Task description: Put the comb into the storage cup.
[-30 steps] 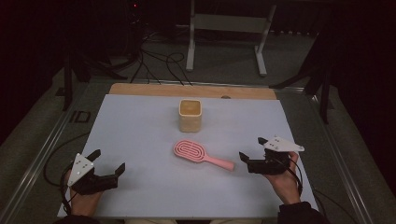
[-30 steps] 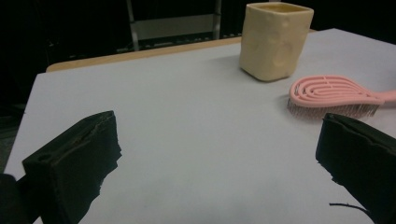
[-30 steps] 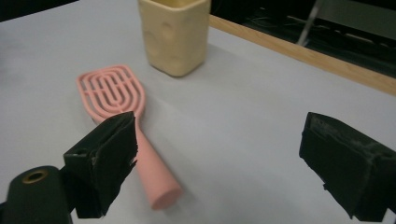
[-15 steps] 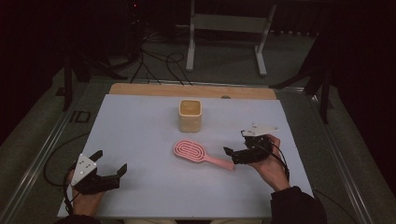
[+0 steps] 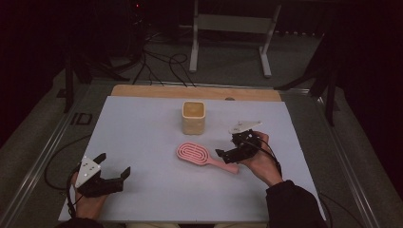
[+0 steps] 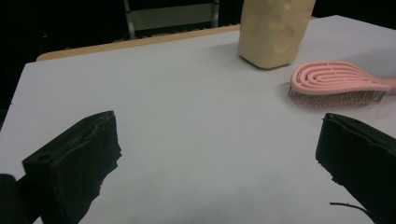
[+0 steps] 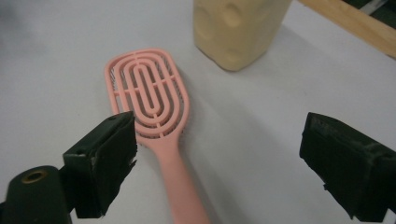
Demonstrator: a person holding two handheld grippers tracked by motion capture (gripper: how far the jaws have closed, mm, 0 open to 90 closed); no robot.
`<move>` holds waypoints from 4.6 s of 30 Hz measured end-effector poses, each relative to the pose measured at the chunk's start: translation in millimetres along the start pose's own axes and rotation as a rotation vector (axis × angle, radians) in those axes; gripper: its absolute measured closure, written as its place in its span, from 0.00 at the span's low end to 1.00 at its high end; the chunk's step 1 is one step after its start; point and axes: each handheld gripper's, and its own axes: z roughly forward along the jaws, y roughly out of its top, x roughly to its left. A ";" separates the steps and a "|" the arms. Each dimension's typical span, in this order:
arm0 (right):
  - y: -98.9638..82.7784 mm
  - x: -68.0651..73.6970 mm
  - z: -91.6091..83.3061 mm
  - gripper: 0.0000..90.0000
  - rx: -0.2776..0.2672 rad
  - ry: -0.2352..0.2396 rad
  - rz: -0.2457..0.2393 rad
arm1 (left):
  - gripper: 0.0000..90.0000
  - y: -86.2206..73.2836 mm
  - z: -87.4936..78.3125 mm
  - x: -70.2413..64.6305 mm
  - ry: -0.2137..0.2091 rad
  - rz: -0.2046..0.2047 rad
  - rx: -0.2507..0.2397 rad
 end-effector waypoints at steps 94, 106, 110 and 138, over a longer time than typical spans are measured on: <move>6.0 30.7 97.0 0.75 0.555 0.152 -0.211 | 0.00 -1.9 7.4 -3.3 -0.022 0.017 0.036; 2.7 29.2 94.4 0.77 0.521 0.151 -0.193 | 0.00 -2.0 7.2 -2.8 -0.023 0.018 0.037; 0.9 29.0 92.8 0.77 0.507 0.149 -0.169 | 0.00 -2.2 7.2 -2.5 -0.024 0.018 0.040; -7.1 40.4 62.4 0.77 0.259 0.097 -0.132 | 0.00 -2.9 8.4 -3.1 -0.025 0.018 0.049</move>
